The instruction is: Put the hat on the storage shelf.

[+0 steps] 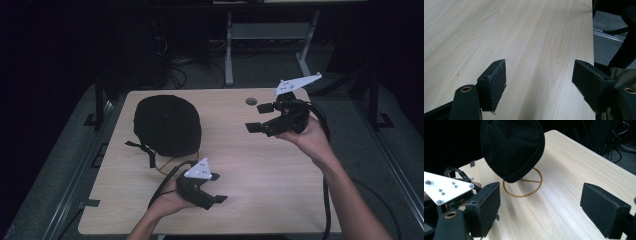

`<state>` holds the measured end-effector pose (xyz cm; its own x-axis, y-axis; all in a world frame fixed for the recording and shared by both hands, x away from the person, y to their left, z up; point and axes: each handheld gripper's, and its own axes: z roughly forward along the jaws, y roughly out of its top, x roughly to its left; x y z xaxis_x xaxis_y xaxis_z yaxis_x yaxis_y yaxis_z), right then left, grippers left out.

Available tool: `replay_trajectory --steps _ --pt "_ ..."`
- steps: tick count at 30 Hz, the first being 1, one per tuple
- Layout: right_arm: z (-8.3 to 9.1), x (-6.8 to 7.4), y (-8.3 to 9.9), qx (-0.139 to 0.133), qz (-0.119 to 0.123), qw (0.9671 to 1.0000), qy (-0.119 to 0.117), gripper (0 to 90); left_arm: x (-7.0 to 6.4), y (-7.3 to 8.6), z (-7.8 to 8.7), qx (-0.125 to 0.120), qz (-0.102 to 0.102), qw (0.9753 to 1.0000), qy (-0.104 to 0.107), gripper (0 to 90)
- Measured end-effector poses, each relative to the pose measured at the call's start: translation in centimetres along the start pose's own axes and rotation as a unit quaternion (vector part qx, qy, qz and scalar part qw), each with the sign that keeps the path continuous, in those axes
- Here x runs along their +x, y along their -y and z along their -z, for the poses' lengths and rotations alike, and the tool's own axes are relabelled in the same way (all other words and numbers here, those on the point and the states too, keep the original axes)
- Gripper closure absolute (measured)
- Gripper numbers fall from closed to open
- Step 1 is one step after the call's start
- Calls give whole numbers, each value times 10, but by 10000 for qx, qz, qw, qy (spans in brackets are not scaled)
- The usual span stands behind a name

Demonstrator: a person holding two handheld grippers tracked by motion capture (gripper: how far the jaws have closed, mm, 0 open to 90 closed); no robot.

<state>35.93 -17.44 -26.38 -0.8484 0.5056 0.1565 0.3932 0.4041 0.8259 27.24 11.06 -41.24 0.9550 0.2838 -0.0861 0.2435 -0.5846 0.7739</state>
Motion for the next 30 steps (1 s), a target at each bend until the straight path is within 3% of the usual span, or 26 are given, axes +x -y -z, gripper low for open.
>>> replay_trajectory --steps 30 --pt "17 -18 55 96 -381 9989 242 155 1 1 -1 42 21 9999 -162 210"
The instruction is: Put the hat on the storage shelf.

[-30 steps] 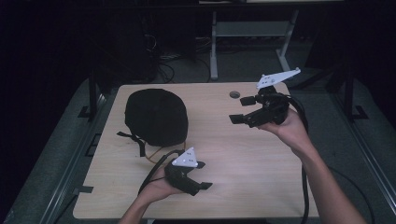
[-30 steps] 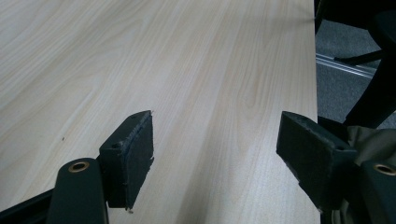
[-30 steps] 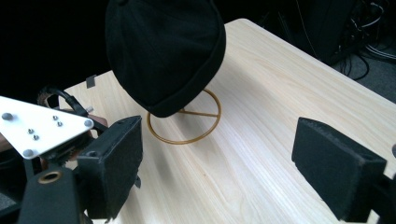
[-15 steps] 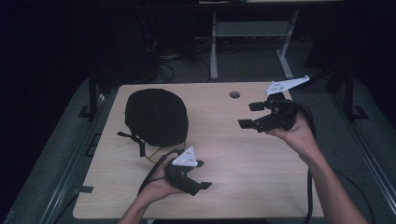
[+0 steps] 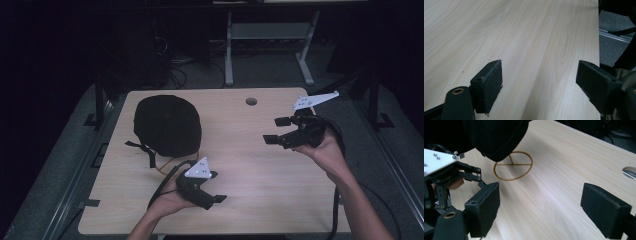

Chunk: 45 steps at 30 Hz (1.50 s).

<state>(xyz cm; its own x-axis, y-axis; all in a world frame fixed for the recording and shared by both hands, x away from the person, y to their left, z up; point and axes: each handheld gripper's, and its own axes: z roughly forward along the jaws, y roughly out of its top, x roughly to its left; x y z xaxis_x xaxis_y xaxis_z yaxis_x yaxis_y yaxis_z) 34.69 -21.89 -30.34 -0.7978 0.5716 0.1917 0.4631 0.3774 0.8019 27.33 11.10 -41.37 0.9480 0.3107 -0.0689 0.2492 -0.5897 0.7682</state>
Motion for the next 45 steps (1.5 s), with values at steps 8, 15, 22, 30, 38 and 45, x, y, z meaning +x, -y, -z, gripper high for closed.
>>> replay_trajectory --steps 8,15,22,30,38,45 --pt "3 -5 15 19 -122 9999 61 154 0 0 -1 5 7 10000 -28 207" --pt "8 -11 36 27 -271 9996 103 155 0 1 -1 5 20 10000 -36 207" --pt "12 -17 59 49 -447 9989 156 154 0 2 -3 23 5 10000 -48 207" --pt "15 -19 82 64 -587 9980 239 155 1 2 -7 42 30 10000 -34 207" --pt "19 -21 106 94 -669 9973 292 155 0 3 -8 95 50 9999 -70 207" --pt "25 -22 135 89 -844 9958 352 155 2 5 -9 108 34 9999 -119 207"
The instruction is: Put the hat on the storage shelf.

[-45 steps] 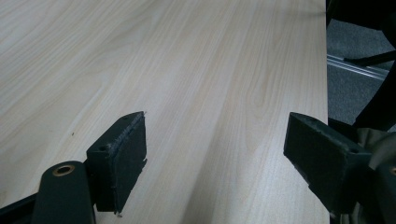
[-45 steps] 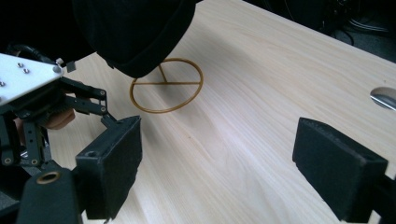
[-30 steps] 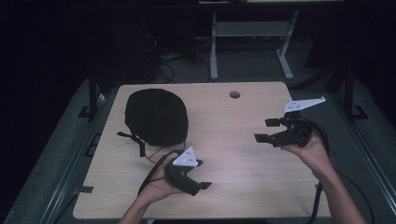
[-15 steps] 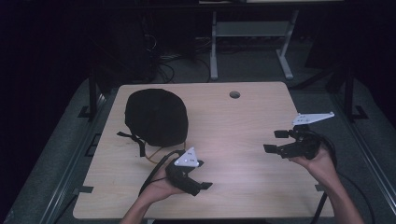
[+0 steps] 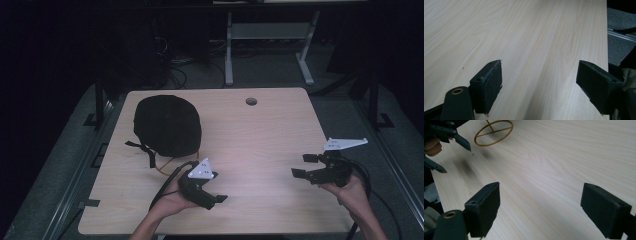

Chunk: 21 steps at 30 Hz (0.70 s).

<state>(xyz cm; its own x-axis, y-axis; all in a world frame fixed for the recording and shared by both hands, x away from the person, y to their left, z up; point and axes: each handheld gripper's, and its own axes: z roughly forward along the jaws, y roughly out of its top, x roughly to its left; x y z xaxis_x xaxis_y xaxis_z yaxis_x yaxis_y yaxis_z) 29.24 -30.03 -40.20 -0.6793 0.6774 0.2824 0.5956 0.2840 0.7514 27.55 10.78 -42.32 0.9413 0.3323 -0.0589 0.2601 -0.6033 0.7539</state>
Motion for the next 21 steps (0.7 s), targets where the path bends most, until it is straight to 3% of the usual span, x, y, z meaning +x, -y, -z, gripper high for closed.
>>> replay_trajectory --steps 11,21 --pt "9 -5 39 -48 -209 9998 41 156 4 4 3 -145 205 9997 -49 207" --pt "4 10 71 -157 -318 9993 75 155 3 9 10 -261 298 9991 -145 207"
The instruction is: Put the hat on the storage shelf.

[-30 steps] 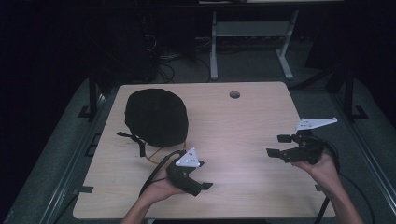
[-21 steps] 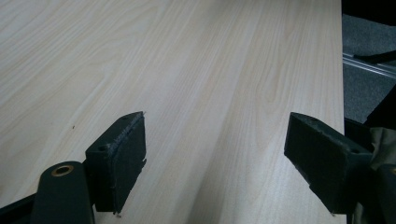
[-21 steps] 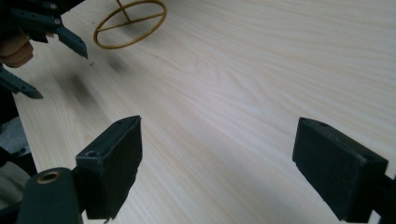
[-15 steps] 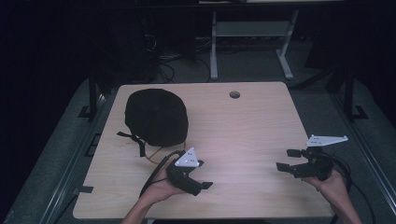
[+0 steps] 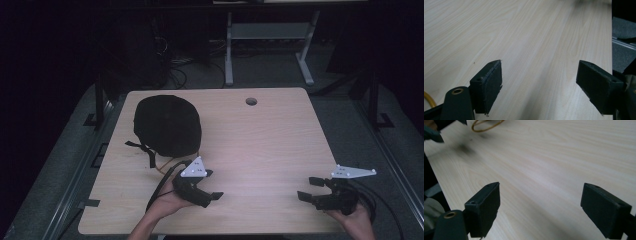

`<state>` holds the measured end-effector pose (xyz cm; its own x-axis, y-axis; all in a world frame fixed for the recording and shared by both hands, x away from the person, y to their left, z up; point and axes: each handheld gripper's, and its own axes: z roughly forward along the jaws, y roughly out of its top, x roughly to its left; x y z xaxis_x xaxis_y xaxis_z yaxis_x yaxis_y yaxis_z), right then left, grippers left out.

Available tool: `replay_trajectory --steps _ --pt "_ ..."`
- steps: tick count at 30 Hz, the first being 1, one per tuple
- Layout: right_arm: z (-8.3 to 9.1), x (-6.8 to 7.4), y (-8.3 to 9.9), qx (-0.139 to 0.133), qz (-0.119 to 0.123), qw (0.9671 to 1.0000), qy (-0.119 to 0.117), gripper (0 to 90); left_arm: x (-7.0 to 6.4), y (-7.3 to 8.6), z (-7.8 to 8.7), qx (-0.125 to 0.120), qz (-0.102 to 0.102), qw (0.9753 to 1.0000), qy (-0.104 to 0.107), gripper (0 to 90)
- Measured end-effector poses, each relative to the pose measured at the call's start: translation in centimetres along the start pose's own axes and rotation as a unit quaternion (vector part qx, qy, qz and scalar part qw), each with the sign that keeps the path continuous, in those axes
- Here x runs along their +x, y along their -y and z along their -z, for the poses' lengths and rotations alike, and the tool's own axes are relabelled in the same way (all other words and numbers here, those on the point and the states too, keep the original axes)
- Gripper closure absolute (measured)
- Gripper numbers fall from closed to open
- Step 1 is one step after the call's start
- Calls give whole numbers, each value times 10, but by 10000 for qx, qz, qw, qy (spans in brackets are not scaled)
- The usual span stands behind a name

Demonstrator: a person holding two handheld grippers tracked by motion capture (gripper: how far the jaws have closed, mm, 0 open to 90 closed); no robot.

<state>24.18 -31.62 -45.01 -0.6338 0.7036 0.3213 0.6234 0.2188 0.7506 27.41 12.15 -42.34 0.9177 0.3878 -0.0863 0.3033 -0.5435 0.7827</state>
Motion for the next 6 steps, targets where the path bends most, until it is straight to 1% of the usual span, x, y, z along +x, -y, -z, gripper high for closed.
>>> replay_trajectory --steps 2,4,5,6 --pt "-2 7 5 39 67 9999 94 155 -1 1 0 -19 24 10000 4 207" --pt "-4 13 9 -68 79 9999 60 156 -2 1 -1 2 16 10000 12 207" --pt "-7 16 12 -124 66 9999 85 156 -2 1 -1 -10 20 10000 27 207" --pt "-10 18 13 -147 59 9999 54 156 -2 1 -2 -18 11 10000 64 207"
